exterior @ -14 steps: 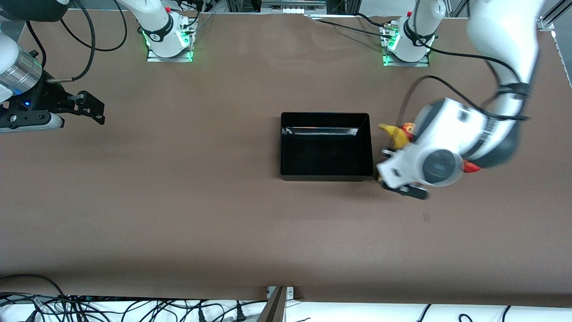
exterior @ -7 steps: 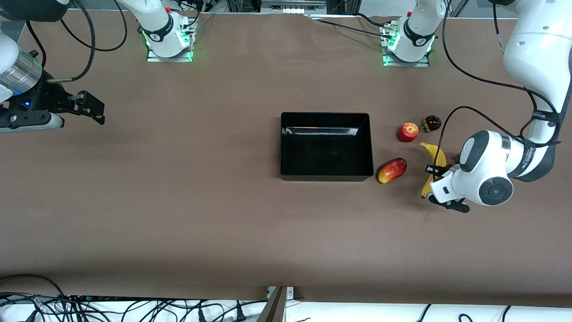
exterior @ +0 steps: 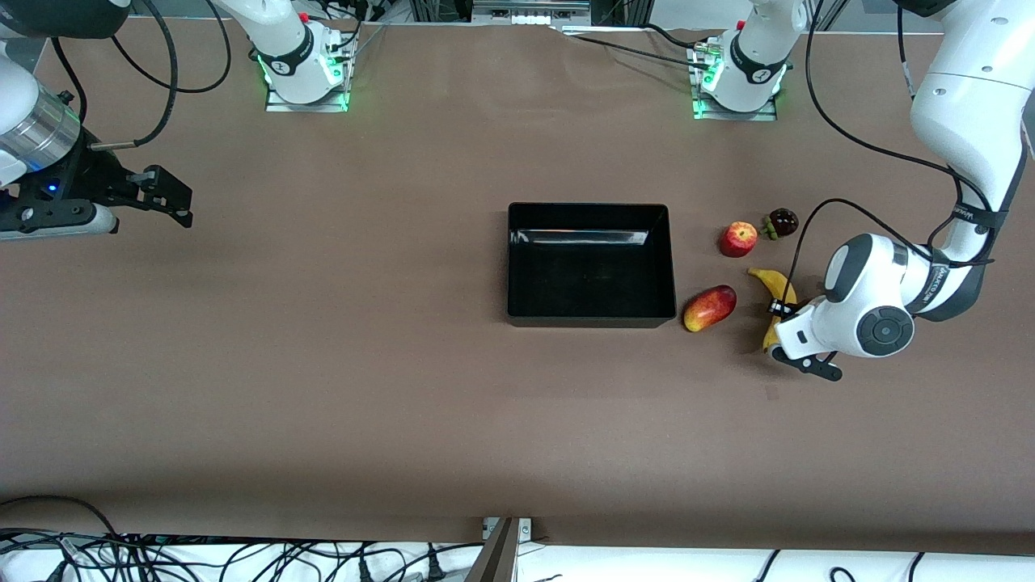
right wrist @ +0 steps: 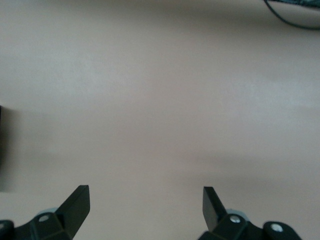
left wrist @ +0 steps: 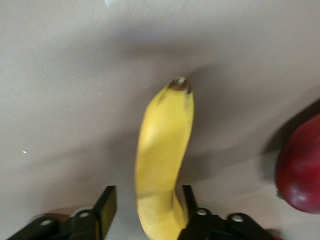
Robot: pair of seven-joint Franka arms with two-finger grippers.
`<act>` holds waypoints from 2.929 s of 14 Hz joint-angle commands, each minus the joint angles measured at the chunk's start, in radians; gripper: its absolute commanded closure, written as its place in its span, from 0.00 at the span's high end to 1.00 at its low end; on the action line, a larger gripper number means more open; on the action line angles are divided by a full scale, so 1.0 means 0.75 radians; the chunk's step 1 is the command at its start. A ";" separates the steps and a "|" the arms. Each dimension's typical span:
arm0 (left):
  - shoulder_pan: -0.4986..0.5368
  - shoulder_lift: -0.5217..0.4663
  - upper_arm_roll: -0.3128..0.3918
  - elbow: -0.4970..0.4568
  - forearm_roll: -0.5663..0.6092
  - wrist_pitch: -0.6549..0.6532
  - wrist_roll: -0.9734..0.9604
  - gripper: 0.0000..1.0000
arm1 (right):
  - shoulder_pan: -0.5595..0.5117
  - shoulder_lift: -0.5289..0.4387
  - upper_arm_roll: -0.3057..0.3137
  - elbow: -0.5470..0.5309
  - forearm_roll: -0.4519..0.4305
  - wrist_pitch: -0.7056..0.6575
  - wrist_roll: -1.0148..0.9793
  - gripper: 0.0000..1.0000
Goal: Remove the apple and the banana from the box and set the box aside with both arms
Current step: 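Carry the banana out and lower it beside the mango, open left gripper, then raise the left gripper away while the right gripper reaches toward the tray, then lower the right gripper and grasp the tray's rim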
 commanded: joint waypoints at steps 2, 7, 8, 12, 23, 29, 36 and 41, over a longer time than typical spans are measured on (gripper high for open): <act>0.008 -0.136 -0.158 0.171 0.020 -0.324 0.018 1.00 | 0.025 0.012 0.004 0.022 -0.019 0.014 0.010 1.00; 0.014 -0.225 -0.273 0.630 -0.148 -0.697 0.002 1.00 | 0.106 0.114 0.006 0.018 -0.011 0.022 -0.008 1.00; 0.022 -0.254 -0.271 0.659 -0.177 -0.697 0.002 1.00 | 0.153 0.126 0.006 0.012 -0.013 0.014 -0.016 1.00; -0.073 -0.499 -0.010 0.604 -0.368 -0.693 -0.039 1.00 | 0.343 0.285 0.073 -0.004 0.105 0.001 0.134 1.00; -0.648 -1.021 0.689 -0.053 -0.574 -0.368 -0.095 1.00 | 0.785 0.731 0.082 0.004 0.214 0.672 0.783 1.00; -0.638 -1.007 0.674 -0.036 -0.578 -0.368 -0.095 1.00 | 0.839 0.826 0.080 0.004 0.195 0.781 0.788 0.74; -0.642 -1.007 0.672 -0.030 -0.578 -0.376 -0.097 1.00 | 0.820 0.848 0.071 0.012 0.195 0.781 0.765 0.00; -0.642 -1.007 0.672 -0.030 -0.578 -0.376 -0.095 1.00 | 0.761 0.809 0.067 0.041 0.193 0.752 0.741 0.00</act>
